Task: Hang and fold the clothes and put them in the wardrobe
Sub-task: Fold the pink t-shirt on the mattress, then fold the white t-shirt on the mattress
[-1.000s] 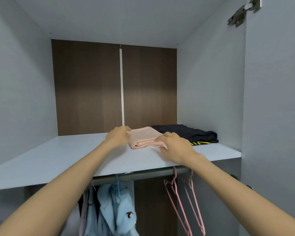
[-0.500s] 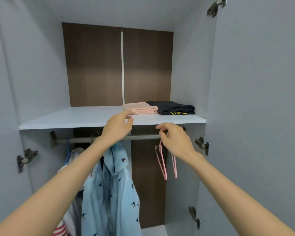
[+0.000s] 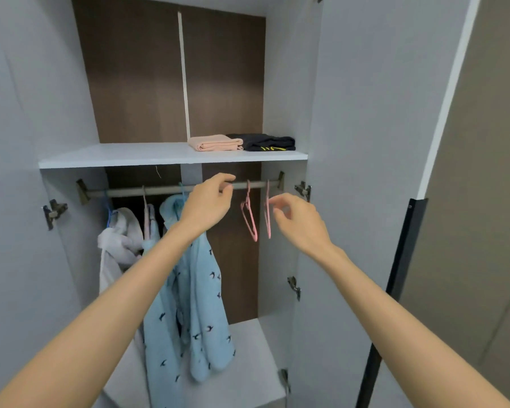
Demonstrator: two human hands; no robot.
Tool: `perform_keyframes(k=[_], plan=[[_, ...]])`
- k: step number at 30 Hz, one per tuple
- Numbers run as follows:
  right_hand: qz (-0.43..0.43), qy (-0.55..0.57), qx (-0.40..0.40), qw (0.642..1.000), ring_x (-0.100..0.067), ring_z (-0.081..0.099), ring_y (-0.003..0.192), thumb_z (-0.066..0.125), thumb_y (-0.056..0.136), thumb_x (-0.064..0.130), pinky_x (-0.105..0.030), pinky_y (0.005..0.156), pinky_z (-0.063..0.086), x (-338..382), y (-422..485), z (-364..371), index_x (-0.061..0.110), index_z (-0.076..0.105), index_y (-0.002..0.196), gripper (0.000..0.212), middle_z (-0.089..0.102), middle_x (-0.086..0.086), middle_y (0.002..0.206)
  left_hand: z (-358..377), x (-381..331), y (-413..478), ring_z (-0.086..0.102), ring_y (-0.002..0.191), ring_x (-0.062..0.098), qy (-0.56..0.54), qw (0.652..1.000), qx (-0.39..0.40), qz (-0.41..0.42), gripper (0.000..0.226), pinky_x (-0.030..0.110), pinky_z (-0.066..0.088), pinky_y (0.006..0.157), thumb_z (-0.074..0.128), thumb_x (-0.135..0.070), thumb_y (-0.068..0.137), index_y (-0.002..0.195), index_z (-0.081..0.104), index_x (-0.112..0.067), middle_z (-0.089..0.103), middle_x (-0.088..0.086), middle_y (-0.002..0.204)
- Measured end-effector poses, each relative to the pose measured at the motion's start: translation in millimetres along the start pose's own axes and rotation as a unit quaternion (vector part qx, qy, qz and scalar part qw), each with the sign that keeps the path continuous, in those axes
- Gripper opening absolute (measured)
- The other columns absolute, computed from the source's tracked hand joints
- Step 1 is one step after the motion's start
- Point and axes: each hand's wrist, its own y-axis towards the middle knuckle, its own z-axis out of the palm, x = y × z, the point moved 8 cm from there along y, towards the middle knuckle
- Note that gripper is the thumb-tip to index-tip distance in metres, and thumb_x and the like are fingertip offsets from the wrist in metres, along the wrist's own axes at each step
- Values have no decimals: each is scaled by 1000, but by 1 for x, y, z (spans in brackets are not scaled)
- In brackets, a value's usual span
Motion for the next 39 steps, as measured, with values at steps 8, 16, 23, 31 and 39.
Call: perform_keyframes(k=[8,16,23,31,39], plan=[[116,-41,-29,992,-12,58,89,45,97,23,-30,75,48,-18,-132,-61,25,58,120,26,61,11,111,31,-57,-95,59,93,8,-64,993,93,24,32,28,41,87,42,-24,97,127,53,-26,64,-14,105],[227,-106,-57,966,-11,57,95,44,95,21,-31,79,47,-42,-271,-152,27,57,121,30,62,12,113,94,-140,-194,58,111,15,-135,965,207,85,31,17,37,88,46,-19,98,127,56,-18,60,-4,126],[313,-158,-86,933,-14,59,95,46,95,25,-35,83,49,-94,-394,-231,27,57,119,27,63,11,113,175,-227,-273,57,97,9,-186,927,298,132,27,26,44,85,46,-25,97,122,57,-27,60,-12,109],[400,-187,-69,895,-13,58,89,46,96,19,-31,79,47,-177,-528,-295,18,57,122,28,63,3,113,298,-317,-366,60,101,13,-205,879,399,158,28,18,39,83,48,-15,95,121,59,-17,65,-1,116],[468,-168,17,867,-19,60,101,46,95,19,-36,83,50,-305,-632,-314,17,57,121,29,63,0,118,446,-363,-447,60,106,19,-182,853,479,99,30,20,41,86,47,-12,96,124,57,-12,63,6,121]])
